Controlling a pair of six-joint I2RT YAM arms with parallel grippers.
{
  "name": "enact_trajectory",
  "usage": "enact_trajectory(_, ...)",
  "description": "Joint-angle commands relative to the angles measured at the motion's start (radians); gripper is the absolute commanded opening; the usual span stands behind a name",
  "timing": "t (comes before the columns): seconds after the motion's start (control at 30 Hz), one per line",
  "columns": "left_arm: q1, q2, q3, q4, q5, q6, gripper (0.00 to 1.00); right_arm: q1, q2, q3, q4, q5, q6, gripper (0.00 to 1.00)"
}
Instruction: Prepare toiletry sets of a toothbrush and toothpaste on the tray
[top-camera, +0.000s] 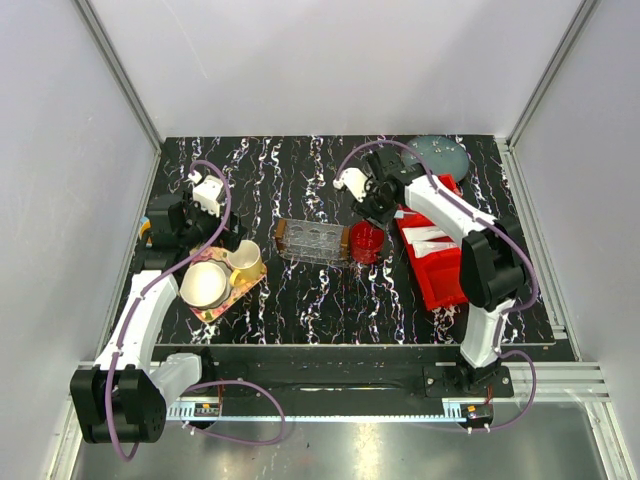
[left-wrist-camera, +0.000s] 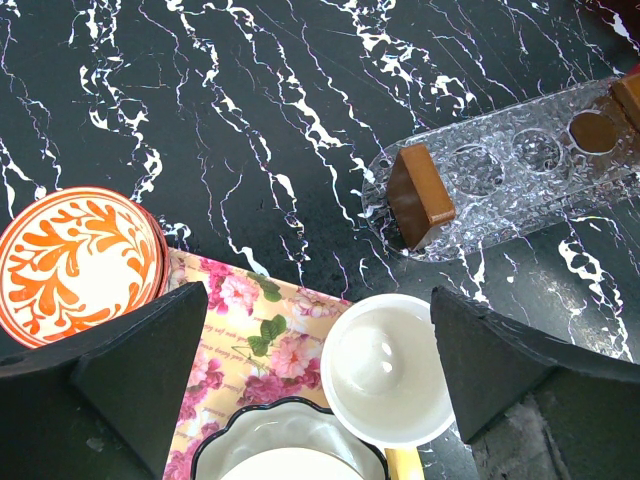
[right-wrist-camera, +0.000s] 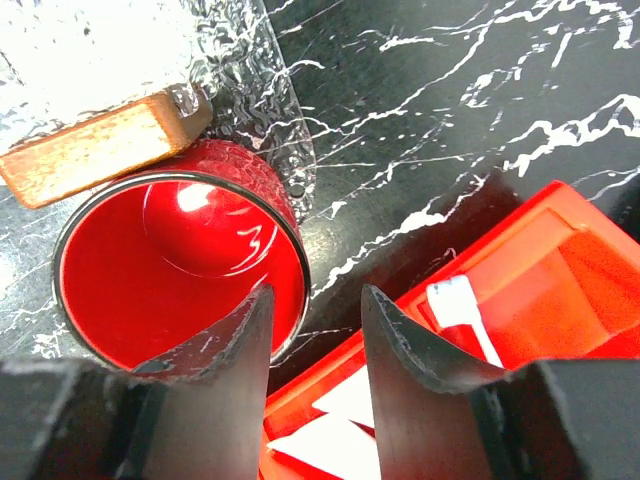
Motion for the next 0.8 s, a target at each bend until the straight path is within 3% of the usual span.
enact_trajectory(0.0,-0.002,-0.011,0.001,0.045,0.005,0.013,0.99,-0.008,-0.111,0.003,0.003,0.019,0.039,0.48)
enact_trajectory(0.43,-0.002,-0.009,0.0,0.046,0.006,0.019,0.99,-0.083,-0.308,-0.084,-0.009,0.185,0.228,0.52)
enact_trajectory(0.77,-0.002,0.011,0.004,0.06,0.028,-0.004,0.99,-0.089,-0.383,-0.308,0.1,0.315,0.363,0.54)
